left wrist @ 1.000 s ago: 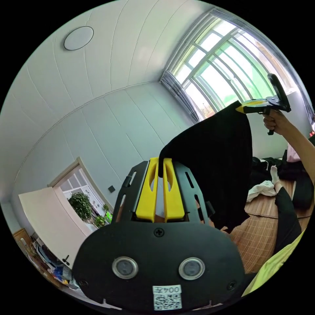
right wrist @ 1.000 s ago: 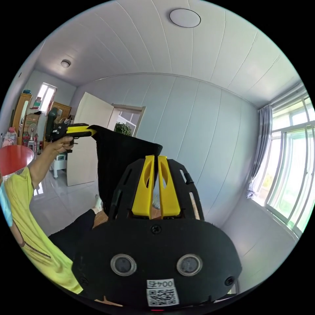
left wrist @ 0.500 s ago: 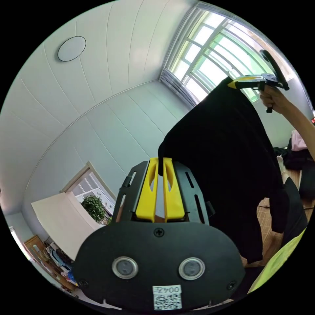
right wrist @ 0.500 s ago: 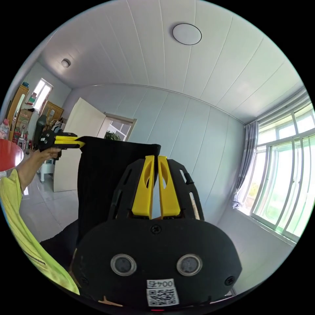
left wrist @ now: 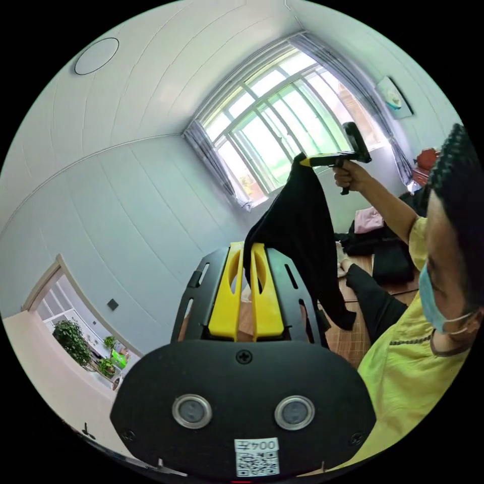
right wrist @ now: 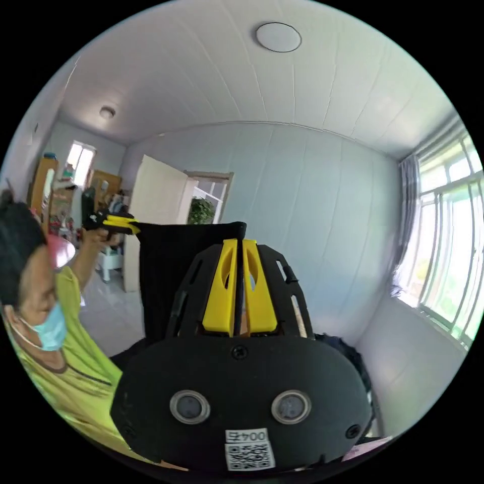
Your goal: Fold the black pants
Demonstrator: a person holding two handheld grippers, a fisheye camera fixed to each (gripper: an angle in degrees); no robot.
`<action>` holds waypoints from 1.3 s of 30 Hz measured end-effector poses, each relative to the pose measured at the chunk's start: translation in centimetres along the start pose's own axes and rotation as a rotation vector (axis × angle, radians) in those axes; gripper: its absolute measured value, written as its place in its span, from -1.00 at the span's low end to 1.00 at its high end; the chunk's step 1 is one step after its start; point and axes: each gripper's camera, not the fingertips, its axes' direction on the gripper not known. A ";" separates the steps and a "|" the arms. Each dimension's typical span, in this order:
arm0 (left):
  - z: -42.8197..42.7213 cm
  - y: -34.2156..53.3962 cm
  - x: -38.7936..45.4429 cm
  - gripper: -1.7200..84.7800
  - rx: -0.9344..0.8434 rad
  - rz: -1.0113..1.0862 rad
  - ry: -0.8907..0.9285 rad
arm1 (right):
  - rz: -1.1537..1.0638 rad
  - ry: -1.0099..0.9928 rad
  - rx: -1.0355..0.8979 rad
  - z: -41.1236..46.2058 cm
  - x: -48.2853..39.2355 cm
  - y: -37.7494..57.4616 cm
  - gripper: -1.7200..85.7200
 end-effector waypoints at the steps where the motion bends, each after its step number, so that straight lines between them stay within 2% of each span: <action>1: -0.3 0.2 0.0 -0.92 0.009 0.000 0.004 | 0.024 -0.051 0.009 -0.7 0.3 0.5 -0.96; 6: 0.5 1.7 -1.3 -0.91 0.062 -0.068 0.056 | 0.058 -0.115 0.025 -0.5 1.1 0.7 -0.95; 11: 8.9 7.0 -4.6 -0.91 -0.019 -0.197 0.137 | 0.103 -0.174 0.021 5.7 3.4 3.1 -0.94; 14: 17.9 11.7 -7.6 -0.92 -0.151 -0.283 0.207 | 0.150 -0.211 -0.047 13.7 6.2 5.9 -0.94; 18: 32.6 19.9 -12.5 -0.92 -0.383 -0.467 0.250 | 0.300 -0.199 -0.256 31.2 12.5 12.3 -0.94; 21: 47.3 26.4 -17.9 -0.92 -0.603 -0.550 0.208 | 0.417 -0.085 -0.462 46.0 17.5 17.7 -0.95; 23: 52.1 26.4 -22.0 -0.92 -0.639 -0.544 0.088 | 0.495 -0.072 -0.517 53.3 19.8 18.7 -0.95; 24: 52.8 25.8 -23.7 -0.92 -0.621 -0.549 0.037 | 0.523 -0.056 -0.497 56.9 21.0 17.5 -0.95; 27: 50.0 18.0 -32.8 -0.92 -0.292 -0.610 -0.160 | 0.437 0.075 -0.295 61.2 21.8 9.3 -0.96; 30: 45.0 12.7 -34.3 -0.92 -0.070 -0.422 -0.390 | 0.263 0.175 -0.044 61.0 20.3 0.3 -0.97; 33: 42.2 12.5 -32.9 -0.92 0.010 -0.306 -0.446 | 0.173 0.155 0.113 60.4 18.9 -3.9 -0.97; 36: 42.4 16.0 -30.3 -0.92 0.014 -0.256 -0.438 | 0.106 0.053 0.106 62.2 18.2 -3.1 -0.97; 39: 46.0 25.5 -23.6 -0.92 -0.018 -0.174 -0.378 | 0.074 -0.050 0.065 65.5 17.5 2.7 -0.97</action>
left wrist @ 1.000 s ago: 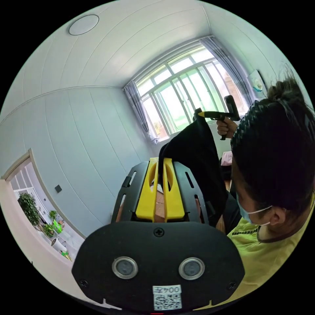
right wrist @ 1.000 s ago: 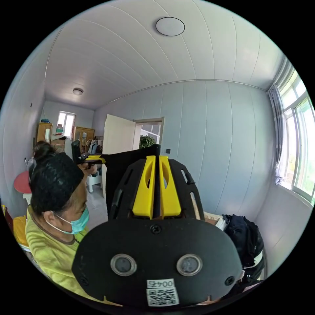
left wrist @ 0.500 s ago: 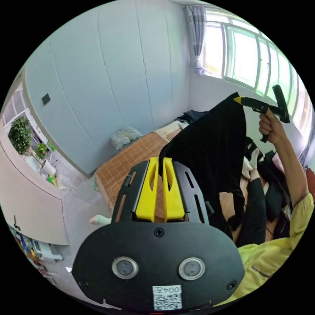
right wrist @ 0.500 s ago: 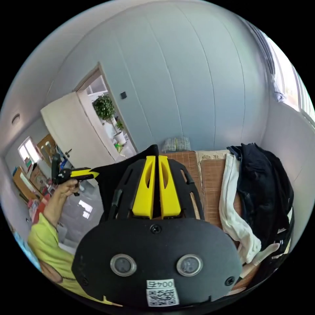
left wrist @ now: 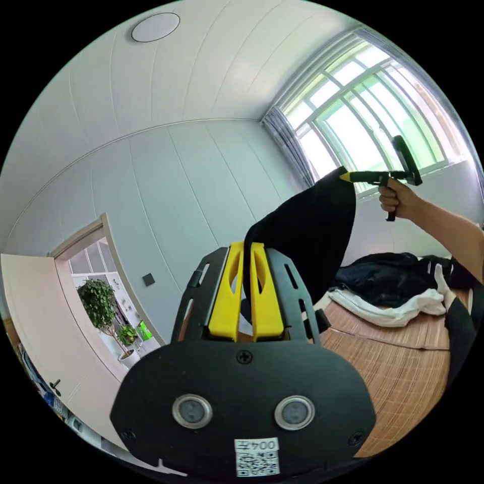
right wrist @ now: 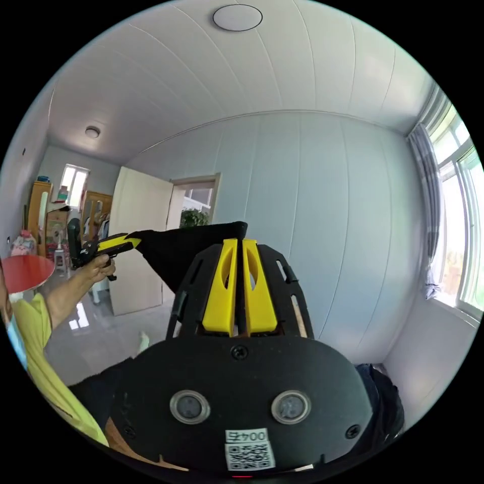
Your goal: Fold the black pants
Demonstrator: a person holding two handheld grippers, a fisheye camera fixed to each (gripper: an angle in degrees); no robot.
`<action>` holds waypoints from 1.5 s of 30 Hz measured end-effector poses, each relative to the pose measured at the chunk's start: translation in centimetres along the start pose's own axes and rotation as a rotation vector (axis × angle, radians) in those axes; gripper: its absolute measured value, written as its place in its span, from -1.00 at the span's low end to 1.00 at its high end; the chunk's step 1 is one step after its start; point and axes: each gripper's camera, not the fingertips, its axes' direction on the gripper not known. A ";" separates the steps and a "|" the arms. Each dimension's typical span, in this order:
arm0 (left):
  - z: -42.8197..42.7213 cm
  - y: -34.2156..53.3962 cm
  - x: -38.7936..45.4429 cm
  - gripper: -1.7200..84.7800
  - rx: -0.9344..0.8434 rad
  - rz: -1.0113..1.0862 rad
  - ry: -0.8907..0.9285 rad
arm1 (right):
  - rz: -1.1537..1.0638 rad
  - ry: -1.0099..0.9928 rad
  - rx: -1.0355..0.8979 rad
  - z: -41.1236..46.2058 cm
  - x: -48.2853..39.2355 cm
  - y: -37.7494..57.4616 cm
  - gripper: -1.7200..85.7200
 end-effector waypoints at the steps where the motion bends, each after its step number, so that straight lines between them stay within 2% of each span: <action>1: 0.5 2.1 1.4 -0.92 -0.014 0.029 0.011 | 0.008 -0.028 -0.042 1.6 0.1 3.3 -0.97; 5: 3.7 18.5 13.1 -0.93 -0.164 0.253 -0.015 | 0.070 -0.145 -0.169 6.7 -0.5 15.4 -0.97; 7: 4.5 25.6 18.1 -0.93 -0.241 0.334 0.002 | 0.100 -0.195 -0.293 9.6 -2.6 24.3 -0.97; 9: 5.2 32.4 23.0 -0.93 -0.337 0.398 0.050 | 0.159 -0.227 -0.403 11.5 -4.2 31.4 -0.97; 12: 6.1 42.9 31.9 -0.93 -0.516 0.531 0.224 | 0.277 -0.239 -0.601 14.3 -6.8 43.3 -0.97; 16: 7.5 48.3 37.5 -0.93 -0.630 0.623 0.336 | 0.348 -0.174 -0.890 17.3 -10.7 56.1 -0.97; 18: 8.6 50.0 39.3 -0.93 -0.694 0.615 0.394 | 0.356 -0.138 -0.950 17.8 -12.1 58.7 -0.97; 21: 9.6 52.1 40.6 -0.93 -0.729 0.643 0.415 | 0.385 -0.120 -0.956 18.4 -13.5 60.2 -0.96; 26: 11.0 54.0 41.7 -0.92 -0.795 0.520 0.524 | 0.304 -0.110 -1.023 20.3 -15.3 60.6 -0.95; 30: 11.4 55.8 44.3 -0.91 -0.820 0.501 0.558 | 0.247 -0.060 -1.093 21.6 -16.7 61.9 -0.92; 34: 11.7 57.7 45.8 -0.87 -0.838 0.559 0.575 | 0.312 -0.070 -1.171 21.9 -17.7 63.9 -0.83; 38: 11.8 59.1 44.6 -0.79 -0.831 0.624 0.667 | 0.372 -0.037 -1.215 21.1 -18.0 64.1 -0.75; 41: 11.9 59.1 42.1 -0.76 -0.816 0.598 0.721 | 0.421 0.060 -1.121 19.2 -18.6 62.1 -0.73; 45: 13.3 58.3 37.0 -0.81 -0.697 0.501 0.651 | 0.512 0.198 -0.949 17.5 -21.9 59.6 -0.73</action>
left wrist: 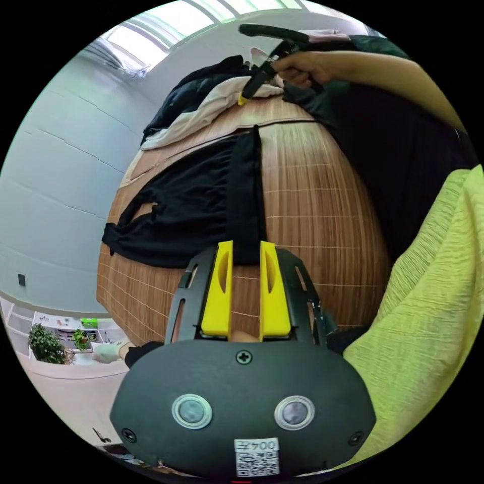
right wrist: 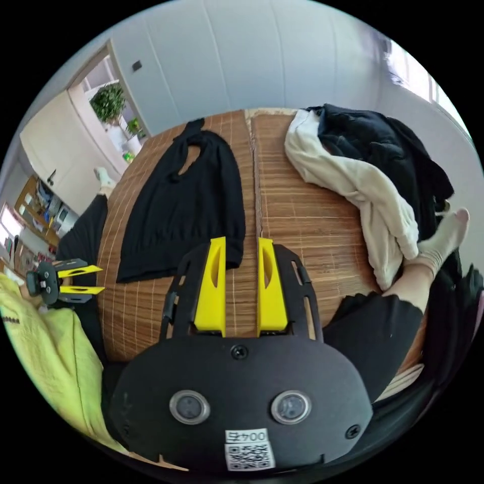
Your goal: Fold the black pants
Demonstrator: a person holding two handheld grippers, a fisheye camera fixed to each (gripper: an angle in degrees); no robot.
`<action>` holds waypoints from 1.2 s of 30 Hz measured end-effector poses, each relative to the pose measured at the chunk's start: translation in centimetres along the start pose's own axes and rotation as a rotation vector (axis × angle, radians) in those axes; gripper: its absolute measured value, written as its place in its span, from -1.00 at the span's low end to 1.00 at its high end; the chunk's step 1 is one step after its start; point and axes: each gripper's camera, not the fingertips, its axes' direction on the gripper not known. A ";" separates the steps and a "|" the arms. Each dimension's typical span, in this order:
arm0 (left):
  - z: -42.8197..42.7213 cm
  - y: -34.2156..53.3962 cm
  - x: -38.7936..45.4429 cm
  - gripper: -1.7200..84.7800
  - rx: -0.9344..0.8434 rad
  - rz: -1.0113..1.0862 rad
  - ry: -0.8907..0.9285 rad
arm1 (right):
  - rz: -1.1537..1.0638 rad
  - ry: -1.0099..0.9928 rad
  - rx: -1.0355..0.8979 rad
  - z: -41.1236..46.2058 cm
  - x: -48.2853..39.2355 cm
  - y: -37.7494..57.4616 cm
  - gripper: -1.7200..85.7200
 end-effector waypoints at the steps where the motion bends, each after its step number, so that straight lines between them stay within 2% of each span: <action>1: 0.4 0.6 -2.1 -0.83 0.020 -0.039 -0.051 | 0.049 0.020 0.019 0.0 -1.0 0.6 -0.72; 3: 2.6 1.4 -6.7 -0.88 0.007 -0.131 -0.090 | 0.151 0.061 -0.009 1.0 -1.8 1.4 -0.72; 5: 4.7 2.0 -9.5 -0.90 0.001 -0.176 -0.052 | 0.275 0.042 -0.045 2.4 -1.7 2.5 -0.71; 7: 6.8 2.3 -11.1 -0.91 -0.005 -0.181 -0.071 | 0.398 -0.116 -0.060 4.0 -1.1 4.0 -0.71; 9: 9.9 2.7 -12.5 -0.93 -0.047 -0.122 -0.197 | 0.463 -0.155 -0.048 4.5 -0.7 4.9 -0.70; 13: 14.1 3.5 -16.8 -0.94 -0.096 -0.140 -0.245 | 0.629 -0.275 0.008 5.6 0.4 6.5 -0.67; 17: 18.5 4.4 -22.3 -0.94 -0.177 -0.239 -0.234 | 0.625 -0.328 -0.013 7.5 -1.0 6.2 -0.73; 19: 20.9 4.9 -23.1 -0.94 -0.266 -0.214 -0.202 | 0.618 -0.348 -0.021 8.4 -1.9 5.7 -0.87; 20: 22.0 5.4 -22.9 -0.94 -0.295 -0.187 -0.226 | 0.622 -0.353 -0.022 8.5 -2.1 5.7 -0.87; 23: 22.5 5.8 -21.9 -0.94 -0.317 -0.125 -0.321 | 0.594 -0.308 0.001 7.5 -3.3 5.1 -0.89; 30: 21.3 5.7 -20.5 -0.95 -0.340 -0.119 -0.295 | 0.425 -0.076 -0.018 2.8 -3.7 1.1 -0.90; 36: 17.5 3.2 -18.1 -0.95 -0.251 -0.301 -0.023 | 0.446 0.089 -0.136 1.8 0.0 -2.0 -0.86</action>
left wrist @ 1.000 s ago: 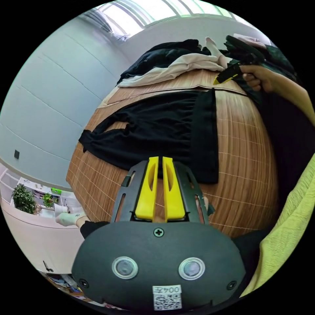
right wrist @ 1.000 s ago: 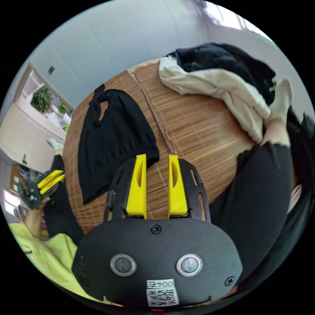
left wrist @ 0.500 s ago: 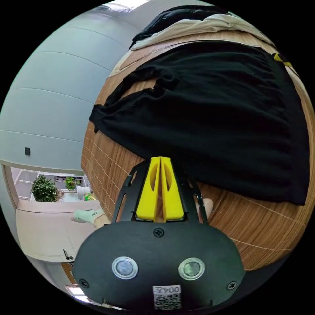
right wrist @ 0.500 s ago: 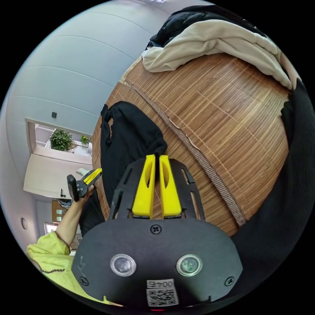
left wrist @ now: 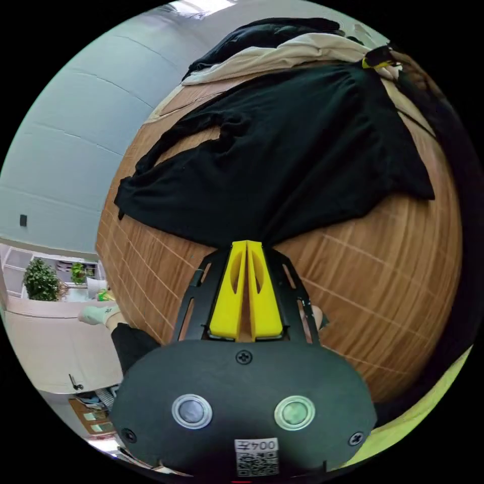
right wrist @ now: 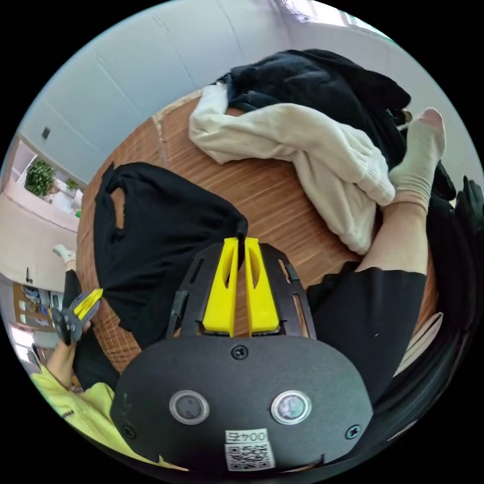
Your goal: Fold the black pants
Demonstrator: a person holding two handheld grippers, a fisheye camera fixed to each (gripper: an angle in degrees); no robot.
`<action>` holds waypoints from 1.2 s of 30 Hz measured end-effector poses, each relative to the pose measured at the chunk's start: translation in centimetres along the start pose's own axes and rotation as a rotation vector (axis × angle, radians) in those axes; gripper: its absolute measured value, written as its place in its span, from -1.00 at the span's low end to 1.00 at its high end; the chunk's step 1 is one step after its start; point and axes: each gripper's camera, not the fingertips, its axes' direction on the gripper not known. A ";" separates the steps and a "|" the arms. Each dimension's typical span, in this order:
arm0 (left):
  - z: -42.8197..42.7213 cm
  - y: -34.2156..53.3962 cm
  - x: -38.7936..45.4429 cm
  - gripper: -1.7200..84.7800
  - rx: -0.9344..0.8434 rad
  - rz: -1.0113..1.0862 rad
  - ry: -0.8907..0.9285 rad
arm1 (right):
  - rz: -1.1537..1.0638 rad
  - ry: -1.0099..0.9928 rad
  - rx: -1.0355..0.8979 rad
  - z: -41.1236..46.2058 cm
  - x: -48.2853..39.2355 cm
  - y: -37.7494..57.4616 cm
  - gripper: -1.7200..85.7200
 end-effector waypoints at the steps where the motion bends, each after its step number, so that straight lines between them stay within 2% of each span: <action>1: -0.3 -0.2 0.4 -0.95 0.006 -0.010 0.012 | 0.058 0.012 0.005 0.1 1.2 -0.4 -0.83; 5: -2.2 -0.3 0.0 -0.94 0.071 -0.126 -0.060 | 0.191 -0.016 0.168 -2.9 2.0 1.2 -0.78; 8: -4.7 1.2 -3.8 -0.94 0.204 -0.237 -0.090 | 0.055 -0.020 0.259 -6.3 -2.5 3.8 -0.79; 10: -5.1 1.6 -6.4 -0.94 0.240 -0.246 -0.144 | -0.163 -0.119 0.175 -6.7 -8.1 5.4 -0.81; 12: -4.0 0.9 -8.9 -0.94 0.191 -0.233 -0.201 | -0.332 -0.164 0.069 -5.7 -13.1 6.6 -0.81; 16: -0.8 -2.4 -14.4 -0.94 0.095 -0.186 -0.297 | -0.615 -0.090 -0.070 -4.1 -24.0 10.0 -0.83; 20: 1.8 -6.3 -18.8 -0.94 0.009 -0.167 -0.378 | -0.666 -0.107 -0.118 -3.5 -29.1 11.8 -0.86; 24: 3.4 -9.3 -22.3 -0.94 -0.031 -0.161 -0.434 | -0.726 0.058 -0.129 -3.6 -31.2 12.3 -0.94; 26: 4.6 -11.0 -24.8 -0.94 -0.061 -0.161 -0.464 | -0.740 0.069 -0.115 -4.1 -31.6 12.0 -0.95; 30: 6.2 -13.3 -29.5 -0.94 -0.098 -0.192 -0.494 | -0.717 -0.061 -0.036 -5.4 -33.5 10.4 -0.86; 33: 8.0 -13.8 -32.2 -0.94 -0.167 -0.185 -0.489 | -0.790 -0.043 0.000 -5.5 -36.2 9.6 -0.83; 36: 10.0 -13.4 -33.5 -0.94 -0.270 -0.143 -0.416 | -0.843 -0.018 -0.075 -4.3 -38.5 8.8 -0.81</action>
